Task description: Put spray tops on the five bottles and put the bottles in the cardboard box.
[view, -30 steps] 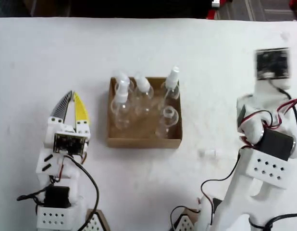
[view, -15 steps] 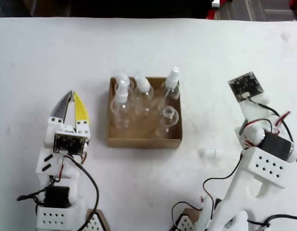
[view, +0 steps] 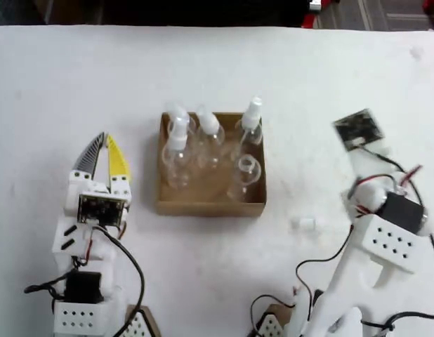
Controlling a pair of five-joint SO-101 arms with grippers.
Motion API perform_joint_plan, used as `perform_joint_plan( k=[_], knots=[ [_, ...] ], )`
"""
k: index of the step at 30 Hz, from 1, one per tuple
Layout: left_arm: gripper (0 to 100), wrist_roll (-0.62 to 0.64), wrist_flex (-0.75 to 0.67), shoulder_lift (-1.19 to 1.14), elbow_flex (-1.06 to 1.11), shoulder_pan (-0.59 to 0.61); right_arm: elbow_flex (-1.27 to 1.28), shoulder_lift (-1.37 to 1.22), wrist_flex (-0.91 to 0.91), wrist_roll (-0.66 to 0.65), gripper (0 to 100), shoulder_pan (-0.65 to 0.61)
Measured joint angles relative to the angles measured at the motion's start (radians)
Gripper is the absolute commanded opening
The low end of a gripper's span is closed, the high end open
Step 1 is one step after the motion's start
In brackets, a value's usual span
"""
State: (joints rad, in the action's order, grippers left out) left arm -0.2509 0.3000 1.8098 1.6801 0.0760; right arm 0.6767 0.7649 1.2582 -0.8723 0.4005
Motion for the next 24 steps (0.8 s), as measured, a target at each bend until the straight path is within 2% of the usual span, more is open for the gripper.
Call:
perform_joint_plan(
  k=[6,10,12,18,24],
  knots=[
    [2,0.0,0.0,0.0,0.0,0.0,0.0,0.0,0.097,0.0,17.0,-0.144],
    [2,0.0,0.0,0.0,0.0,0.002,0.002,0.002,0.11,-0.026,17.0,-0.167],
    [2,0.0,0.0,0.0,0.0,0.002,0.04,0.002,0.118,-0.12,17.0,-0.172],
    [2,0.0,0.0,0.0,0.0,0.002,0.259,0.002,0.071,-0.511,17.3,-0.183],
    [2,0.0,0.0,0.0,0.0,0.002,0.339,0.002,-0.02,-0.563,17.3,-0.216]
  ],
)
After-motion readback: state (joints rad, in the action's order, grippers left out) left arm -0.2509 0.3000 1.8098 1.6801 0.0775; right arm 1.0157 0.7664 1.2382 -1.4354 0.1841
